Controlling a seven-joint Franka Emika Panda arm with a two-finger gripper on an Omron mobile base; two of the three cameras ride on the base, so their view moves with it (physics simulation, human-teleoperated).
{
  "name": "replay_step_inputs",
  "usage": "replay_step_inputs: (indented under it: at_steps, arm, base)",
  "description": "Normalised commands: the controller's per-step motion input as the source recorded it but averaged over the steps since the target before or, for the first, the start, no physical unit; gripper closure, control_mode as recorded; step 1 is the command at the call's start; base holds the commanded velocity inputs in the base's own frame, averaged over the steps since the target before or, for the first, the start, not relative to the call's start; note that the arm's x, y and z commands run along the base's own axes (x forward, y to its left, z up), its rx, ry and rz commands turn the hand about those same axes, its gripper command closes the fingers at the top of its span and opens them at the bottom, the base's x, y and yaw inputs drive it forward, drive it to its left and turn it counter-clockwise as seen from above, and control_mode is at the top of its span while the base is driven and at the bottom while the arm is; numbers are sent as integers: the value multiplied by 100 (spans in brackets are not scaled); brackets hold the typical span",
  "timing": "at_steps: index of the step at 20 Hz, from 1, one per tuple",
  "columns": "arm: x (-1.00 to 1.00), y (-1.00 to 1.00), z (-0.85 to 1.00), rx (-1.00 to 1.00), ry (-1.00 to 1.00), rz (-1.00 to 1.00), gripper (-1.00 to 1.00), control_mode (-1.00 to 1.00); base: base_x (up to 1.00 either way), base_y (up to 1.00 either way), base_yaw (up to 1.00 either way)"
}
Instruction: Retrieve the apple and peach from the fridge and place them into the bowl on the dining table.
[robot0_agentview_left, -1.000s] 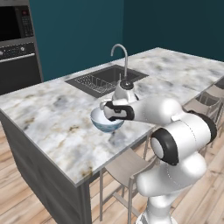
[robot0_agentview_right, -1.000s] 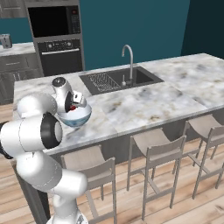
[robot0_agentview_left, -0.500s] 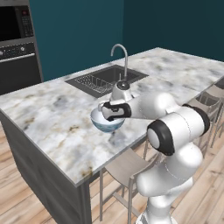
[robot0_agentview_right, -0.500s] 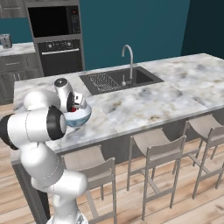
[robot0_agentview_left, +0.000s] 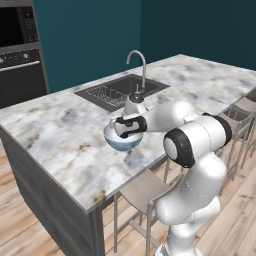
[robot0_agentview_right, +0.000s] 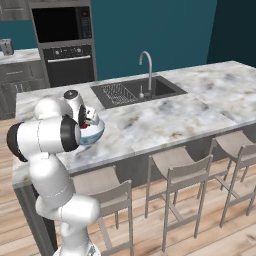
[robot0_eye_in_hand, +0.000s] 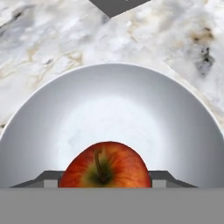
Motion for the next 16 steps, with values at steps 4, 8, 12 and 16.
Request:
replay_step_inputs:
  at_steps: [4,8,12,16]
  arm:
    - [19,0,-16,0,0,-1,100,-100]
    - [24,0,-17,0,0,-1,100,-100]
    - [16,4,-9,0,0,-2,-100,-100]
    - [5,2,0,0,0,-2,-100,-100]
  base:
    - [0,0,0]
    - [0,0,0]
    - [0,0,0]
    - [0,0,0]
